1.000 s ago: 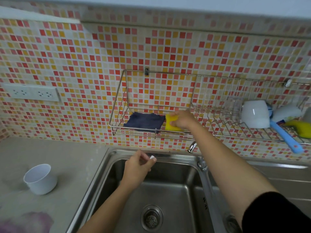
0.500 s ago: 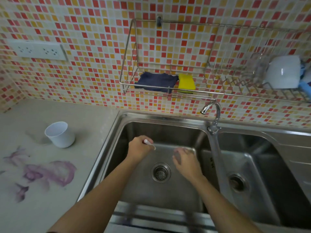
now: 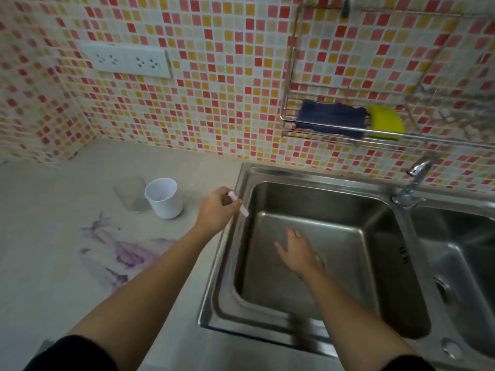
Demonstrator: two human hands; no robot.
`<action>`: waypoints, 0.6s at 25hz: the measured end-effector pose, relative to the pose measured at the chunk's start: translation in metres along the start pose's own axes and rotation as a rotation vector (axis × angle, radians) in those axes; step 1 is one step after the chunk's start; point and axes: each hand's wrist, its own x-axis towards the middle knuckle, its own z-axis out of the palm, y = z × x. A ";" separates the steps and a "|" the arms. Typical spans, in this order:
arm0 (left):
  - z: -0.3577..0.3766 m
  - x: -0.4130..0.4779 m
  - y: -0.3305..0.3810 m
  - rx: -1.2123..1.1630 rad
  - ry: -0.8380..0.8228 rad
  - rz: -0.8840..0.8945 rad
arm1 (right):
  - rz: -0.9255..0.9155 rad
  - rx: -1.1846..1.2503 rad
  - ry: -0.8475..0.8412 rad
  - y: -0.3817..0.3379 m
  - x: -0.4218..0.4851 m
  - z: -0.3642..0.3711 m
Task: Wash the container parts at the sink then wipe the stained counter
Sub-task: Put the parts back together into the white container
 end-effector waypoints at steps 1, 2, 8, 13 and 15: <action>-0.022 0.008 0.000 0.030 0.002 0.039 | -0.015 0.019 0.025 -0.020 0.007 0.006; -0.043 0.015 0.000 0.052 0.017 0.076 | -0.032 0.043 0.052 -0.037 0.015 0.012; -0.156 0.054 -0.023 0.205 0.087 0.205 | -0.086 0.152 0.161 -0.145 0.050 0.049; -0.189 0.079 -0.060 0.320 0.011 0.174 | -0.143 0.148 0.086 -0.195 0.058 0.071; -0.190 0.087 -0.074 0.367 -0.024 0.174 | -0.151 0.187 0.035 -0.211 0.062 0.078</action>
